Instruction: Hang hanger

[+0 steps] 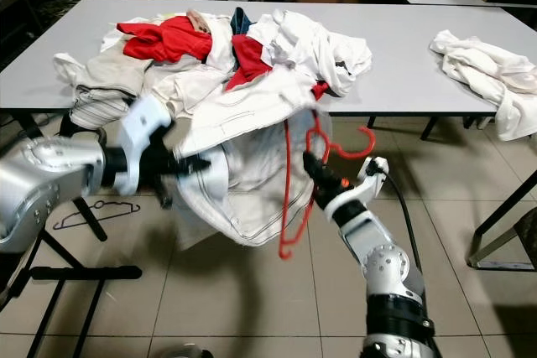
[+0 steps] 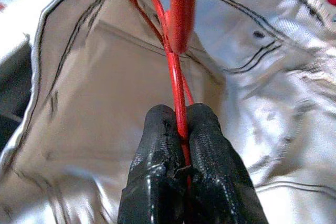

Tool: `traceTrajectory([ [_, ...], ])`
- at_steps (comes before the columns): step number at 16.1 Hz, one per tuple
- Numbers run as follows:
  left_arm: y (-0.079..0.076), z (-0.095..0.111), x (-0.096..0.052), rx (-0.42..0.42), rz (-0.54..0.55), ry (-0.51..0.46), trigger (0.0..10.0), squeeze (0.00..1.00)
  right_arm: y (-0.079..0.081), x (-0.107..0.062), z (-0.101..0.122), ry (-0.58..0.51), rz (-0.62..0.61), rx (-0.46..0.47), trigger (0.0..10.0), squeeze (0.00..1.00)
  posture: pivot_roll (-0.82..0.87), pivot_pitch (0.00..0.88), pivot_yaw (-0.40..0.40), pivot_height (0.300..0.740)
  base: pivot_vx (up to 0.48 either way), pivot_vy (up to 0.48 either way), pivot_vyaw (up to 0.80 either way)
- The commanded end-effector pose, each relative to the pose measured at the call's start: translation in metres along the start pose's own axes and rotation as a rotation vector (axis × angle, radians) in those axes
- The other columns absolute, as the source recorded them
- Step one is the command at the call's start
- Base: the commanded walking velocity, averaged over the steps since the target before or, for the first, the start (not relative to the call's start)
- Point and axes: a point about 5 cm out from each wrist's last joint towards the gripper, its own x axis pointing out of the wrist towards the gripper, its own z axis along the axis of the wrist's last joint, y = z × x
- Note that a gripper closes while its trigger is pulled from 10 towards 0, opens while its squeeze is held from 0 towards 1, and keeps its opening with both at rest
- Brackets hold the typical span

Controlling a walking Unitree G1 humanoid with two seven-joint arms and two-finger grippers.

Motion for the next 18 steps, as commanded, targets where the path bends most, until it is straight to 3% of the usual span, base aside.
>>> traceTrajectory([
  [1, -0.007, 0.006, -0.004, 0.056, -0.052, -0.012, 0.0, 0.00, 0.004, 0.001, 0.022, -0.122, 0.019, 0.040, 0.0, 0.00, 0.06, 0.000, 0.016, 0.740, 0.000, 0.000, 0.00],
  [3, -0.015, 0.002, -0.011, 0.093, -0.157, 0.012, 0.0, 0.00, 0.004, 0.007, 0.033, -0.209, 0.008, 0.119, 0.0, 0.00, 0.06, 0.000, 0.016, 0.740, 0.000, 0.000, 0.00],
  [5, -0.019, 0.005, -0.014, 0.095, -0.209, -0.018, 0.0, 0.00, 0.003, 0.011, 0.036, -0.230, -0.019, 0.102, 0.0, 0.00, 0.06, 0.000, 0.015, 0.740, 0.000, 0.000, 0.00],
  [8, -0.030, 0.025, -0.019, 0.031, -0.306, -0.163, 0.0, 0.00, -0.002, 0.018, 0.042, -0.288, -0.113, 0.036, 0.0, 0.00, 0.07, 0.000, 0.011, 0.740, 0.000, 0.000, 0.00],
  [10, -0.027, 0.039, -0.018, -0.014, -0.294, -0.266, 0.0, 0.00, -0.003, 0.022, 0.040, -0.281, -0.170, -0.066, 0.0, 0.00, 0.07, 0.000, 0.008, 0.740, 0.000, 0.000, 0.00],
  [11, -0.020, 0.053, -0.020, -0.079, -0.273, -0.363, 0.0, 0.00, 0.001, 0.025, 0.033, -0.222, -0.189, -0.260, 0.0, 0.00, 0.07, 0.000, 0.008, 0.740, 0.000, 0.000, 0.00],
  [13, -0.013, 0.068, -0.028, -0.152, -0.282, -0.477, 0.0, 0.00, -0.003, 0.025, 0.018, -0.142, -0.216, -0.450, 0.0, 0.00, 0.07, 0.000, 0.007, 0.740, 0.000, 0.000, 0.00],
  [16, 0.010, 0.078, -0.037, -0.272, -0.175, -0.575, 0.0, 0.00, -0.014, 0.016, -0.003, -0.034, -0.240, -0.601, 0.0, 0.00, 0.07, 0.000, 0.007, 0.740, 0.000, 0.000, 0.00],
  [17, 0.020, 0.077, -0.038, -0.306, -0.096, -0.578, 0.0, 0.00, -0.014, 0.014, -0.008, -0.005, -0.231, -0.622, 0.0, 0.00, 0.07, 0.000, 0.005, 0.740, 0.000, 0.000, 0.00],
  [18, 0.044, 0.070, -0.041, -0.381, 0.095, -0.582, 0.0, 0.00, -0.015, 0.006, -0.016, 0.053, -0.213, -0.628, 0.0, 0.00, 0.07, 0.000, 0.005, 0.740, 0.000, 0.000, 0.00],
])
